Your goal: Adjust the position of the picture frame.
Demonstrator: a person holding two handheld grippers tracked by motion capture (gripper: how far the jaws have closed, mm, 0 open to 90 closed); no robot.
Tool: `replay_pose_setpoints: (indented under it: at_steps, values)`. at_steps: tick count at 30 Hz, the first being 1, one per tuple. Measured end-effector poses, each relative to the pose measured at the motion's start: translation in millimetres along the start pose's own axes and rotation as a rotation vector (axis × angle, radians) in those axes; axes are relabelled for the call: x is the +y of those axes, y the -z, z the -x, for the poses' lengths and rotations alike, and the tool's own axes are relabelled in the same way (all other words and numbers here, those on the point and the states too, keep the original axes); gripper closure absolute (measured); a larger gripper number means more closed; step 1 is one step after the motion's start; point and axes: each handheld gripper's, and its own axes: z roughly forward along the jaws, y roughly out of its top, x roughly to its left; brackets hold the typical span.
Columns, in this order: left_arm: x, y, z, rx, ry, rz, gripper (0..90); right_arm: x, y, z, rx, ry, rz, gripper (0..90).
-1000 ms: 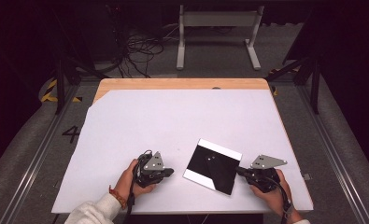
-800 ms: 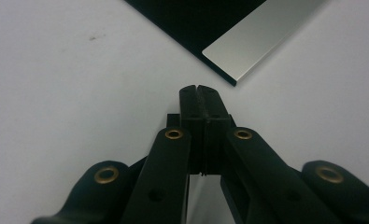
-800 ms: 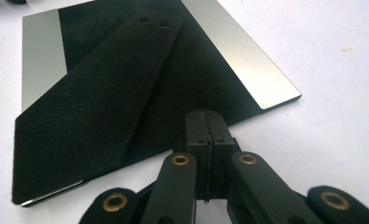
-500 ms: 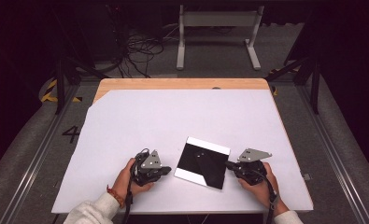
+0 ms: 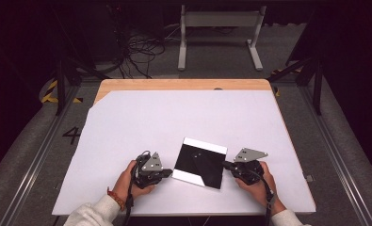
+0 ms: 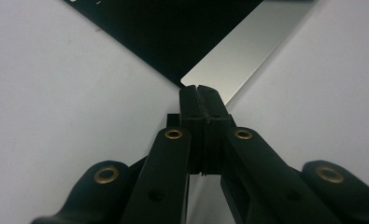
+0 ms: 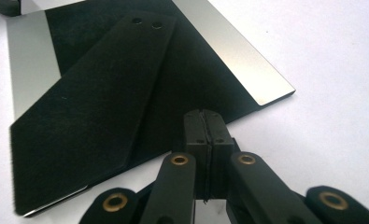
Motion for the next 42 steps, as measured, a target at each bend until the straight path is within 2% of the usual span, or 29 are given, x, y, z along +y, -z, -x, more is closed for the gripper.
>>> replay_pose_setpoints:
  at_steps: [5, 15, 33, 39, 42]
  values:
    - [-0.5, 1.4, 3.0, -0.011, -0.013, -0.011, 89.8, -2.4, 2.9, -1.3, 0.016, -0.005, -0.018, 90.0]
    - [0.4, 1.5, 5.7, -0.024, -0.036, -0.020, 89.8, 0.5, -2.1, -0.9, 0.018, -0.016, -0.009, 90.0]
    - [-5.1, 5.9, 10.5, -0.035, -0.027, -0.016, 89.3, 11.0, -14.6, 0.4, 0.025, -0.003, -0.008, 90.0]
    - [-9.7, 11.1, 11.3, -0.019, -0.007, -0.016, 88.7, 16.9, -21.5, 0.8, 0.028, 0.007, -0.009, 90.0]
    - [-14.3, 15.9, 6.3, 0.012, 0.023, -0.013, 88.7, 18.5, -23.3, 1.4, 0.027, 0.011, -0.011, 90.0]
